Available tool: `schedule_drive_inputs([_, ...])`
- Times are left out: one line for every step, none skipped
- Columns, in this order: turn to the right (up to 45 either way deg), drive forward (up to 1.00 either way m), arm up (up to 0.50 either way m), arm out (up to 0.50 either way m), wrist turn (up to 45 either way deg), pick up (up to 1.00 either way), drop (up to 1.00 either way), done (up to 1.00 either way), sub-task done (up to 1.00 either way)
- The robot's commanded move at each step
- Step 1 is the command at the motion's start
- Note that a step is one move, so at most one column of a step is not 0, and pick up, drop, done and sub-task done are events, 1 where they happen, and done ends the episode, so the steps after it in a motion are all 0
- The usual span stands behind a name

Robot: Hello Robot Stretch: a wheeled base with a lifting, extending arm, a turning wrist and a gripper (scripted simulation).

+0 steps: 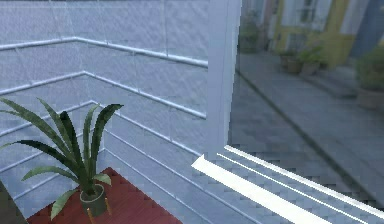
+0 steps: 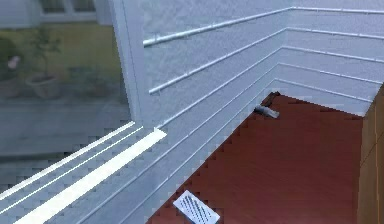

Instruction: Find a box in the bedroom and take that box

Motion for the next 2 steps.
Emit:
schedule_drive_inputs([0.0, 0.0, 0.12, 0.0, 0.0, 0.0, 0.0, 0.0, 0.0])
schedule_drive_inputs([0.0, 0.0, 0.0, 0.48, 0.0, 0.0, 0.0, 0.0, 0.0])
